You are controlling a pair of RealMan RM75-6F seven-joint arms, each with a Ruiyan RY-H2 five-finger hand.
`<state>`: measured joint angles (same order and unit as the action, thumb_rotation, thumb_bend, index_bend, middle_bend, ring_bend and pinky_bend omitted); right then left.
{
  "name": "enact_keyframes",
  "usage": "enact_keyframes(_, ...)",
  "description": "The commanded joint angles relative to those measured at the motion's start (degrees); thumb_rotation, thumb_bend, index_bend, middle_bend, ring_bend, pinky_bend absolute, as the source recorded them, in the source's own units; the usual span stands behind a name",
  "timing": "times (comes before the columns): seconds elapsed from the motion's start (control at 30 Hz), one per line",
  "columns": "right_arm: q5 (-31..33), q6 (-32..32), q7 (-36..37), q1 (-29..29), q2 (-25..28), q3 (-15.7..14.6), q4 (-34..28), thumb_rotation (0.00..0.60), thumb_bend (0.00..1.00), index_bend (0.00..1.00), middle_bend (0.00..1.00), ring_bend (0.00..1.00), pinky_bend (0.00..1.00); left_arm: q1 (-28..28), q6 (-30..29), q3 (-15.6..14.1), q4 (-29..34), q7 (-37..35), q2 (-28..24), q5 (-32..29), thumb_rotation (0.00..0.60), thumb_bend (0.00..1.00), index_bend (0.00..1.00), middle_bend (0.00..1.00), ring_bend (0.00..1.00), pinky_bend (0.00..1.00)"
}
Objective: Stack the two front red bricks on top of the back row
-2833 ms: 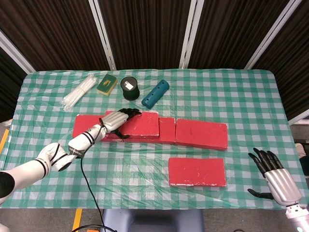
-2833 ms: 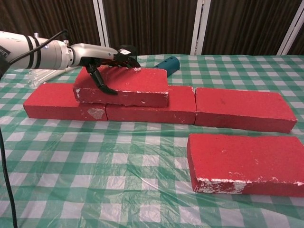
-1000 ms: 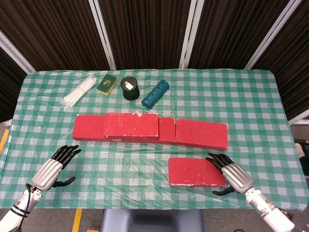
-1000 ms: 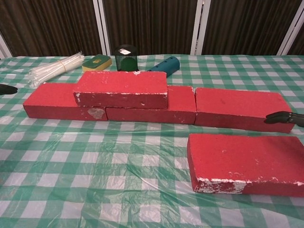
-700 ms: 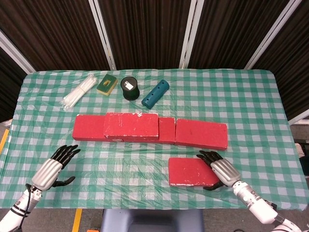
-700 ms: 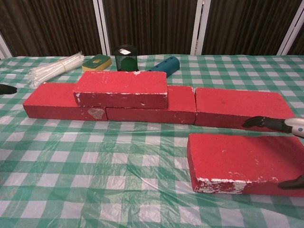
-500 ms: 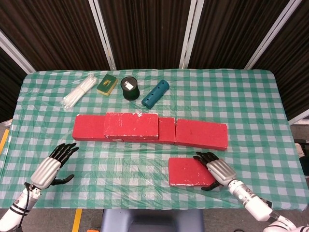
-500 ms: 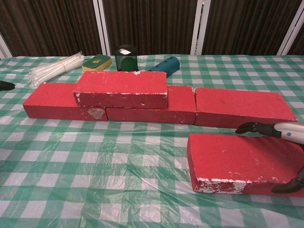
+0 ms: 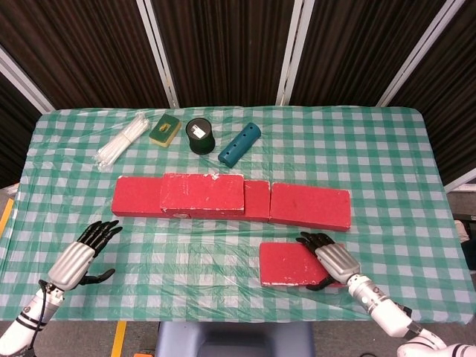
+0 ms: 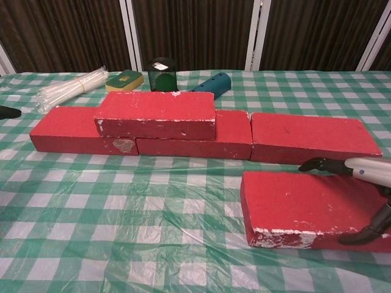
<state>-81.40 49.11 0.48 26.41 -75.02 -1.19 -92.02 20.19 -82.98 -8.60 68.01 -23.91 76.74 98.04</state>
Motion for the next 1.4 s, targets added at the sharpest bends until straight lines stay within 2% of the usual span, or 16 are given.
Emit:
enact_keyframes(0.03, 0.26, 0.2, -0.1, 0.0, -0.18, 0.02, 0.03, 0.555, 0.08, 0.05, 0.1, 0.0, 0.07, -0.03, 0.1, 0.1, 0.01, -0.08, -0.02, 0.08, 0.6, 0.27, 0.0, 0.0, 0.0, 0.0)
enact_keyframes(0.13, 0.74, 0.96, -1.02, -0.17, -0.34, 0.1, -0.24, 0.556, 0.08, 0.17, 0.21, 0.06, 0.18, -0.06, 0.37, 0.32, -0.11, -0.26, -0.04, 0.09, 0.6, 0.27, 0.0, 0.0, 0.0, 0.0)
enact_keyframes(0.2, 1.07, 1.08, -1.56, -0.18, -0.27, 0.0, -0.52, 0.578, 0.08, 0.24, 0.26, 0.13, 0.26, -0.07, 0.51, 0.39, -0.16, -0.45, -0.04, 0.21, 0.6, 0.27, 0.0, 0.0, 0.0, 0.0)
enact_keyframes(0.33, 1.61, 1.34, -2.45, -0.2, -0.25, -0.14, -0.87, 0.6, 0.08, 0.33, 0.31, 0.21, 0.33, -0.17, 0.47, 0.54, -0.13, -0.6, -0.15, 0.48, 0.6, 0.27, 0.0, 0.0, 0.0, 0.0)
enact_keyframes(0.43, 1.79, 1.77, -2.55, -0.27, 0.21, -0.11, -1.65, 0.6, 0.09, 0.36, 0.33, 0.25, 0.38, -0.31, 0.24, 0.67, -0.09, -0.63, -0.23, 0.69, 0.6, 0.27, 0.0, 0.0, 0.0, 0.0)
enact_keyframes(0.73, -1.78, 8.14, 0.51, -1.66, 6.12, 0.98, -6.96, 0.6, 0.09, 0.36, 0.33, 0.25, 0.38, -0.86, -0.36, 1.03, 0.35, 0.06, -0.59, 1.04, 0.6, 0.28, 0.0, 0.0, 0.0, 0.0)
enact_keyframes(0.87, -1.37, 9.37, 0.79, -0.51, 9.71, 3.71, -9.34, 0.6, 0.09, 0.36, 0.34, 0.25, 0.38, -1.02, -0.38, 1.18, 0.63, 0.76, -0.65, 1.14, 0.6, 0.27, 0.0, 0.0, 0.0, 0.0)
enact_keyframes(1.03, 4.05, 5.06, 1.24, 4.4, 12.57, 9.35, -8.87, 0.6, 0.09, 0.37, 0.35, 0.26, 0.38, -1.22, -0.29, 1.65, 0.79, 2.1, -0.51, 0.87, 0.6, 0.27, 0.0, 0.0, 0.0, 0.0)
enact_keyframes(1.2, 11.74, -1.79, 0.53, 10.55, 12.46, 14.09, -3.39, 0.6, 0.09, 0.37, 0.36, 0.26, 0.38, -1.27, 0.4, 2.18, 0.74, 3.43, -0.1, 0.27, 0.6, 0.28, 0.0, 0.0, 0.0, 0.0)
enact_keyframes(1.4, 17.51, -7.98, -0.12, 15.87, 9.54, 15.94, 5.44, 0.6, 0.09, 0.37, 0.37, 0.26, 0.38, -1.18, 1.47, 2.36, 0.6, 4.71, 0.45, 0.01, 0.6, 0.28, 0.0, 0.0, 0.0, 0.0)
